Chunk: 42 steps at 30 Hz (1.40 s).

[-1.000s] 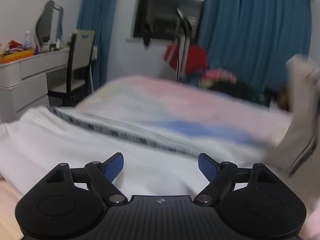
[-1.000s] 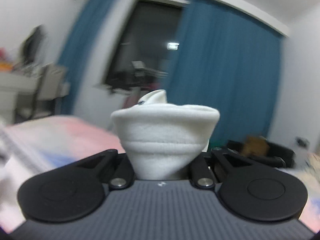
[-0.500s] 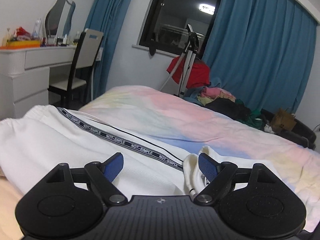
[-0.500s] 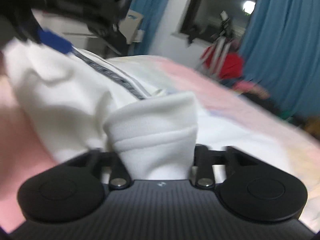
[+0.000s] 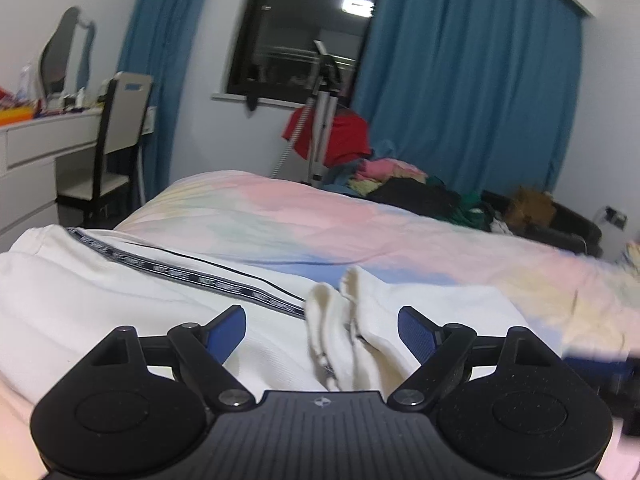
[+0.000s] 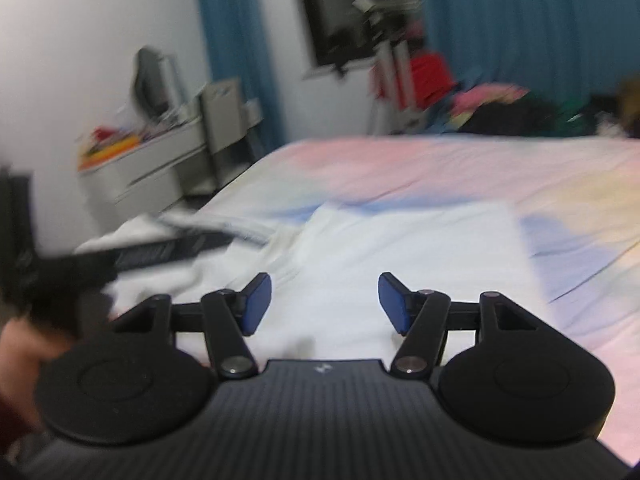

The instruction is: Fold clothes

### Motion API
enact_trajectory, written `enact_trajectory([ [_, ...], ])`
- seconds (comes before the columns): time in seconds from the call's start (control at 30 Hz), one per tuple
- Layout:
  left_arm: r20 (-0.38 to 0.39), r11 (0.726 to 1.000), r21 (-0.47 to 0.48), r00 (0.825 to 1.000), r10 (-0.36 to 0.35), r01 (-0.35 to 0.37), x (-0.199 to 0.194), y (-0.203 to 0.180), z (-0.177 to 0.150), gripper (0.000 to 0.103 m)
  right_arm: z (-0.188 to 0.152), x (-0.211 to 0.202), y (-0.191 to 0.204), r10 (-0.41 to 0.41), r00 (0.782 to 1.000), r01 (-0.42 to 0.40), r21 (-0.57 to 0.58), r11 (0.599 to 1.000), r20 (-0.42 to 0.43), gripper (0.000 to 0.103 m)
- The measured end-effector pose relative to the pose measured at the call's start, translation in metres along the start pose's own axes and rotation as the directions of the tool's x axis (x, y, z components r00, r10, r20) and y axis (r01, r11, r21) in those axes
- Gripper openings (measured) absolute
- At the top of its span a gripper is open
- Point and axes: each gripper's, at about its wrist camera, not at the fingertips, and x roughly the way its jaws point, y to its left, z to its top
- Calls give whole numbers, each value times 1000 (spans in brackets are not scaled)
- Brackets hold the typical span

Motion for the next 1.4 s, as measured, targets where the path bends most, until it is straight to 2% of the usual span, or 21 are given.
enact_trajectory([
  [0.1,-42,999,34,999,13,-11,8,-7,-9,85,0,15,-13,-104,995,104,-6,995,8,63],
  [0.2,-85,997,62,995,43,-38,20,-10,-18,85,-6,36,-26,-176,983,176,3,984,-45,62],
  [0.3,-125,997,60,990,65,-58,29,-7,-25,85,-13,47,-40,-213,973,218,49,975,-92,62],
  [0.43,-151,998,31,986,64,-60,34,2,-30,85,-26,64,-52,-205,968,222,110,969,-146,62],
  [0.53,-156,998,-39,986,51,-58,24,15,-26,86,-29,69,-46,-219,965,230,65,971,-145,64],
  [0.67,-205,971,-195,974,97,-138,2,52,-21,90,-30,67,-45,-217,965,227,56,972,-144,65],
  [0.73,-245,931,-309,962,119,-194,-6,80,-21,92,-30,67,-47,-212,966,224,71,972,-146,65],
  [0.77,-268,900,-374,955,127,-225,-7,96,-22,93,-29,66,-47,-210,967,223,77,972,-146,65],
  [0.83,-314,820,-496,940,137,-285,-10,129,-25,93,-29,66,-47,-209,967,223,83,971,-147,65],
  [0.87,-333,772,-559,934,127,-304,-10,144,-28,93,-29,66,-47,-209,967,223,85,971,-147,65],
  [0.9,-331,719,-625,937,109,-304,-7,158,-31,93,-29,67,-47,-209,967,223,86,971,-146,65],
  [0.97,-303,601,-747,950,73,-285,-2,184,-39,93,-29,67,-47,-208,967,222,87,971,-146,65],
  [1.03,-253,494,-829,964,85,-261,2,204,-43,92,-29,68,-47,-206,968,221,96,971,-144,65],
  [1.07,-231,461,-851,968,101,-252,4,211,-43,92,-29,68,-48,-205,968,220,101,970,-144,65],
  [1.1,-217,446,-860,969,120,-248,7,217,-41,92,-28,69,-48,-205,968,220,103,970,-143,65],
  [1.13,-208,443,-861,968,142,-250,11,222,-38,92,-28,69,-47,-206,968,221,102,970,-142,65],
  [1.23,-184,453,-853,961,208,-261,21,232,-31,90,-28,71,-45,-212,967,226,93,970,-138,65],
  [1.3,-172,464,-843,954,244,-271,26,237,-26,85,-27,71,-41,-205,970,216,75,974,-130,65],
  [1.37,-169,471,-832,943,287,-293,31,243,-21,73,-27,71,-37,-198,973,206,56,977,-122,65],
  [1.4,-163,467,-834,939,303,-296,31,247,-20,69,-27,71,-36,-195,974,201,47,978,-118,65],
])
